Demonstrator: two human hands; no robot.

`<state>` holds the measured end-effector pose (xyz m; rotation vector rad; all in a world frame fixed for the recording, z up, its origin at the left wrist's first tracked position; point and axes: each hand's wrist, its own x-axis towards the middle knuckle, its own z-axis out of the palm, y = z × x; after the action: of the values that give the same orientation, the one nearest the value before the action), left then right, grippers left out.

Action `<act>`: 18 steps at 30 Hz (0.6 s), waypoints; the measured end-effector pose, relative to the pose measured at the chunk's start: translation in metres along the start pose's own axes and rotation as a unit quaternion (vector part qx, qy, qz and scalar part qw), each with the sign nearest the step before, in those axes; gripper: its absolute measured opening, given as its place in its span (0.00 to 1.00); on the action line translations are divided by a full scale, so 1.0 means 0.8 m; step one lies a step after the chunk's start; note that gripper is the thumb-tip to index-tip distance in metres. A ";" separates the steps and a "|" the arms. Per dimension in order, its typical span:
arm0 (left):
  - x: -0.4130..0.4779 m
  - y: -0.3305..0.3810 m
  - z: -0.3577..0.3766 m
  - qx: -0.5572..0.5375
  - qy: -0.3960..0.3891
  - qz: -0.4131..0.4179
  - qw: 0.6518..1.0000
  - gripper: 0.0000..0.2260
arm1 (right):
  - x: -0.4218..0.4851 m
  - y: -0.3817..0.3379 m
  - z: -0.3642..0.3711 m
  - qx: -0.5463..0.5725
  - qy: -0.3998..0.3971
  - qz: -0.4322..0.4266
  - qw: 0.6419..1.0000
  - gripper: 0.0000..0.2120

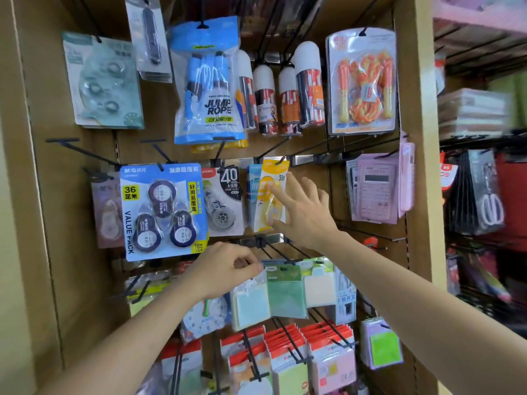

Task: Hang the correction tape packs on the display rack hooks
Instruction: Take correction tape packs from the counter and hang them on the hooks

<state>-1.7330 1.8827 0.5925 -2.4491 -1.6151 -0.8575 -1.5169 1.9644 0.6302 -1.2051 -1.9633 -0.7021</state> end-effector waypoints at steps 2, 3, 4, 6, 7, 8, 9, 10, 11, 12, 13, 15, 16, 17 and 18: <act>0.000 0.000 0.001 0.001 0.001 -0.002 1.000 0.21 | 0.012 -0.005 0.008 -0.016 -0.025 0.003 1.000 0.34; 0.000 0.000 0.001 -0.003 0.001 -0.003 1.000 0.20 | 0.018 -0.006 0.011 -0.019 -0.037 0.006 0.999 0.34; 0.001 -0.001 0.001 -0.006 0.003 -0.003 1.000 0.19 | 0.025 -0.007 0.015 -0.022 -0.048 0.010 0.999 0.34; 0.001 -0.001 0.001 -0.007 0.004 -0.001 1.000 0.14 | 0.039 -0.008 0.022 -0.033 -0.074 0.019 0.997 0.34; 0.001 -0.002 0.002 -0.005 0.005 0.000 1.000 0.12 | 0.047 -0.007 0.025 -0.041 -0.088 0.021 0.995 0.34; 0.000 -0.002 0.002 -0.002 0.005 0.004 1.000 0.11 | 0.053 -0.008 0.026 -0.054 -0.103 0.023 0.993 0.34; 0.000 -0.002 0.003 0.004 0.007 0.004 1.000 0.11 | 0.060 -0.008 0.028 -0.061 -0.116 0.020 0.991 0.35; 0.000 -0.002 0.004 0.013 0.011 0.006 1.000 0.11 | 0.065 -0.006 0.027 -0.065 -0.133 0.017 0.989 0.35; 0.000 -0.004 0.006 0.022 0.015 0.008 1.000 0.12 | 0.070 -0.004 0.027 -0.066 -0.149 0.011 0.987 0.36; -0.001 -0.004 0.007 0.027 0.017 0.007 0.999 0.13 | 0.073 -0.002 0.024 -0.064 -0.170 0.006 0.983 0.37; -0.001 -0.005 0.007 0.027 0.019 0.009 0.999 0.14 | 0.076 0.002 0.021 -0.053 -0.187 0.004 0.981 0.37; -0.001 -0.005 0.005 0.029 0.015 0.014 0.999 0.12 | 0.079 0.011 0.013 -0.014 -0.220 0.008 0.975 0.36; -0.001 -0.005 0.005 0.021 0.015 0.014 1.000 0.11 | 0.075 0.014 0.007 0.012 -0.226 0.011 0.974 0.35; -0.003 -0.003 0.005 0.021 0.017 0.015 1.000 0.10 | 0.070 0.018 0.006 0.036 -0.234 0.016 0.971 0.34; -0.006 0.000 0.004 0.024 0.016 0.016 0.999 0.10 | 0.061 0.020 0.003 0.050 -0.237 0.017 0.970 0.33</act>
<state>-1.7328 1.8801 0.5874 -2.4095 -1.5625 -0.8384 -1.5182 1.9977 0.6693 -1.4363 -2.3231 -0.3046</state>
